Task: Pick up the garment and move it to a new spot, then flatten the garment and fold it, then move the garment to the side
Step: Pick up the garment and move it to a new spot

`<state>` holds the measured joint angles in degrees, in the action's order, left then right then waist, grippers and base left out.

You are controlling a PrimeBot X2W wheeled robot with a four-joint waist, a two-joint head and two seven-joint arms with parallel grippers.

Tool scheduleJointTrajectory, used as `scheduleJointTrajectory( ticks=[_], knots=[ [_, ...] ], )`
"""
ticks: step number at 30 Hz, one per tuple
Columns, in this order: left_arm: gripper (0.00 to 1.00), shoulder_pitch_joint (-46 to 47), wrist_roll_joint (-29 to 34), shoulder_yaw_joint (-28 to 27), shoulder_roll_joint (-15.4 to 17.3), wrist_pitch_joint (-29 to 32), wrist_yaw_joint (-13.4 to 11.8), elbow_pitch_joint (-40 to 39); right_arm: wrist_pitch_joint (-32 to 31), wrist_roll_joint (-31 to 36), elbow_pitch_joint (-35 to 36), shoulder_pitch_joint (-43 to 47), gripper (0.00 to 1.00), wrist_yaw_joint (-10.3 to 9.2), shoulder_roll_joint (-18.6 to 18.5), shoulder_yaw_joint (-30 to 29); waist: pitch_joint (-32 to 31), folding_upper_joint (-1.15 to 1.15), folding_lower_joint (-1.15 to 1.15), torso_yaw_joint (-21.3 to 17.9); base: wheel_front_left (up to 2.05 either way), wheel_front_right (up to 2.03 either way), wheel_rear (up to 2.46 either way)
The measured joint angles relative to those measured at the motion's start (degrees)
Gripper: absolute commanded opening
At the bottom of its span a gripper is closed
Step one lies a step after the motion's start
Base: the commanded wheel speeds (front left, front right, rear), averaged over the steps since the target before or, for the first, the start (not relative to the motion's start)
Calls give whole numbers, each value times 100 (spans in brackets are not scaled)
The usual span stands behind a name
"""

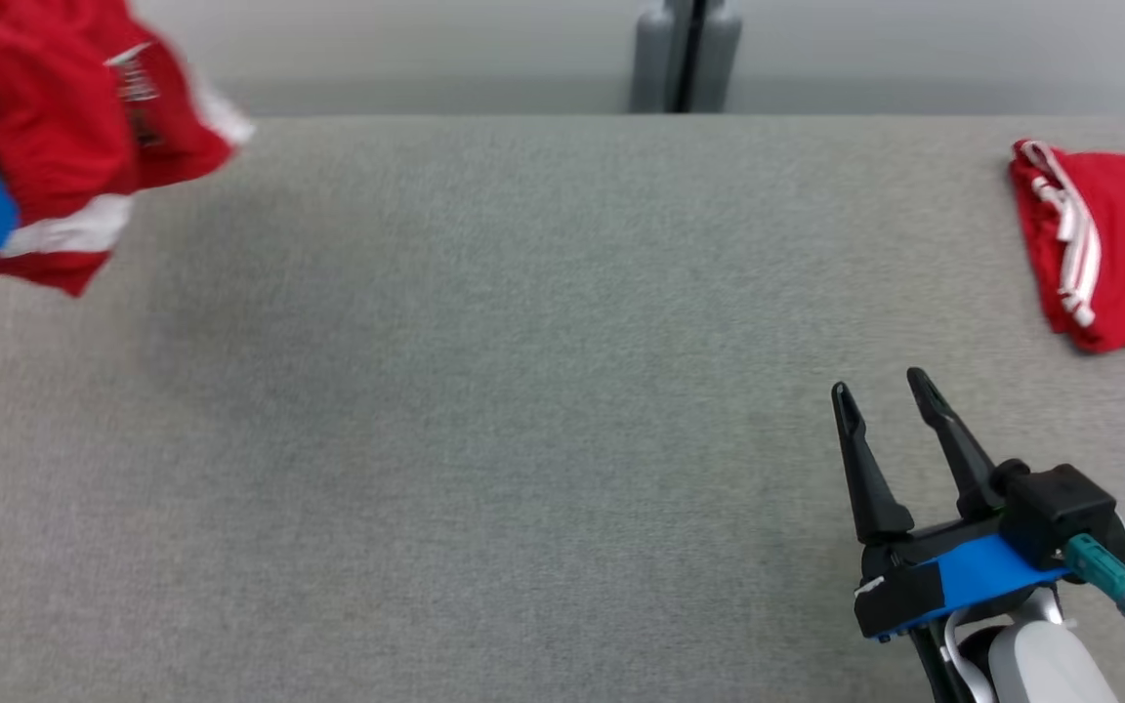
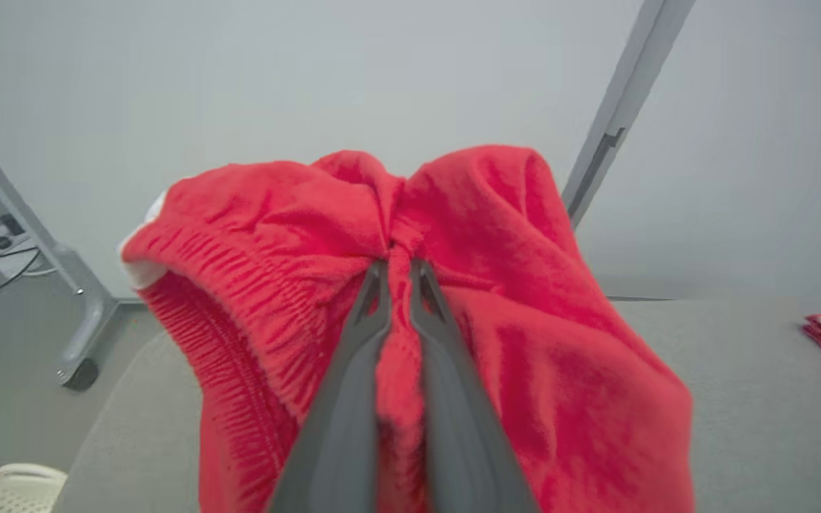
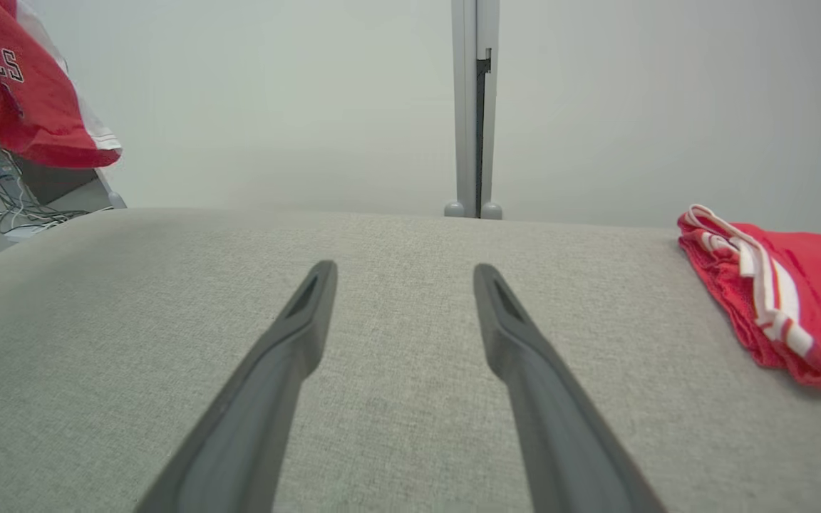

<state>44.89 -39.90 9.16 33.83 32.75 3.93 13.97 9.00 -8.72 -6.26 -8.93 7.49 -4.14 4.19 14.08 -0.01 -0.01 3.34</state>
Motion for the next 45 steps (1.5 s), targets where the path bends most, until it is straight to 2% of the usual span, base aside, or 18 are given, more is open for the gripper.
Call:
scheduleJointTrajectory(
  ticks=[9,14,20,25,26,27,28,33,38,42,45],
  knots=[
    [0,213,-396,777,-748,573,133,-1116,67,-104,-199,140,100,0,94,109,-621,0,0,-638,0,0,0],
    [0,-19,-476,1280,-991,762,216,-1415,62,-148,-200,178,100,0,108,210,-661,0,1,-1143,0,0,0],
    [0,-605,-532,1791,-1211,764,257,-1113,54,-196,-222,109,100,0,120,271,-552,0,1,-1610,0,0,0],
    [0,-1003,-453,2118,-1395,346,288,-361,71,-264,-247,86,100,0,120,283,-451,1,2,-1803,0,0,0],
    [3,-1046,-324,2198,-1410,220,294,-166,75,-266,-248,82,100,0,120,281,-439,1,2,-1813,0,0,0],
    [44,-1078,-193,2296,-1418,88,296,18,87,-277,-258,70,100,0,120,279,-434,1,2,-1818,0,0,0],
    [100,-1117,-160,2326,-1485,-48,300,234,93,-283,-260,62,100,0,121,274,-435,1,2,-1818,0,0,0],
    [100,-1283,69,2464,-1850,-900,301,996,80,-277,-259,65,100,0,122,174,-504,1,2,-1705,0,0,0],
    [100,-1642,-16,2375,-2111,-1611,292,1184,5,-166,-167,135,100,0,124,33,-653,1,1,-1431,0,0,0],
    [100,-1937,-40,2271,-1998,-2046,290,939,-76,-81,-45,277,100,0,124,-186,-827,0,1,-1145,0,0,0],
    [100,-2228,-64,2101,-1891,-2370,186,642,-137,-36,46,380,100,0,123,-357,-963,0,1,-923,0,0,0]
  ],
)
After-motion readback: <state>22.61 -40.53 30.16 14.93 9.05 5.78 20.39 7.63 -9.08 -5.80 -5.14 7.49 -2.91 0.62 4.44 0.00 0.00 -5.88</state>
